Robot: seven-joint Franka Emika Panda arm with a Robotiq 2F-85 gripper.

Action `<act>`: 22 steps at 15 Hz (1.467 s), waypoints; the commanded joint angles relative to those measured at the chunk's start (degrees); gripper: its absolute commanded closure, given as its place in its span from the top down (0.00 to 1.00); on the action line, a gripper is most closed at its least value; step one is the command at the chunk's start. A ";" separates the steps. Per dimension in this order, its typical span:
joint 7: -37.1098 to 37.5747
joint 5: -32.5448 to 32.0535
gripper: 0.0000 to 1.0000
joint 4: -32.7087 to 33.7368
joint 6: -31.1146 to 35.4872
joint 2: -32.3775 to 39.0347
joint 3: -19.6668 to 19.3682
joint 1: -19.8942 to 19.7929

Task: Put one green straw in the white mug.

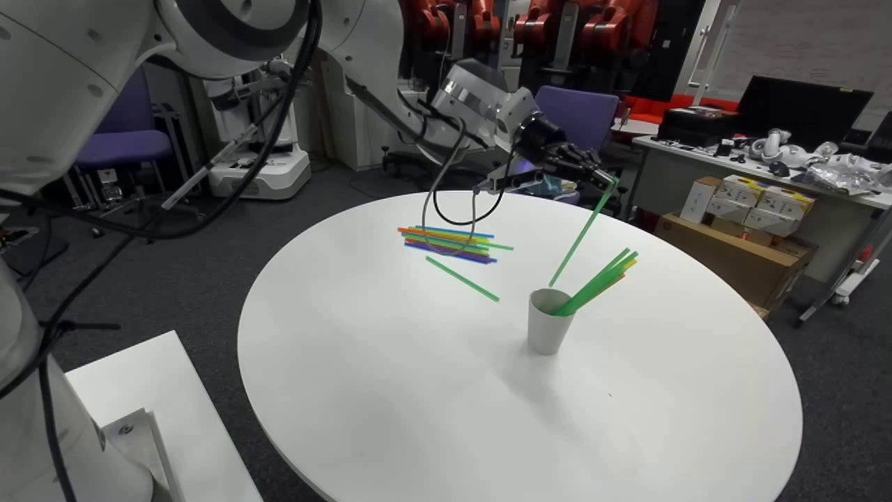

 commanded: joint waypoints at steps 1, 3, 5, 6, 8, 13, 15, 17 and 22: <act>-2.60 -8.40 0.00 4.20 -9.18 3.69 2.02 -0.96; -4.17 -13.21 0.00 4.62 -13.29 5.44 2.94 -1.10; -6.59 -17.97 0.00 4.82 -16.35 7.21 3.83 -1.27; -8.11 -20.48 0.00 4.74 -17.38 7.98 4.21 -1.33; -10.50 -24.84 0.00 4.61 -17.84 9.04 5.23 -1.75; -10.16 -27.83 0.00 5.25 -15.17 9.31 9.66 -4.47; -9.96 -27.13 0.00 6.09 -14.58 9.10 11.17 -5.46; -9.93 -26.68 0.00 7.20 -14.11 9.04 12.25 -6.31; -9.97 -25.80 0.00 9.72 -13.32 9.34 13.80 -7.45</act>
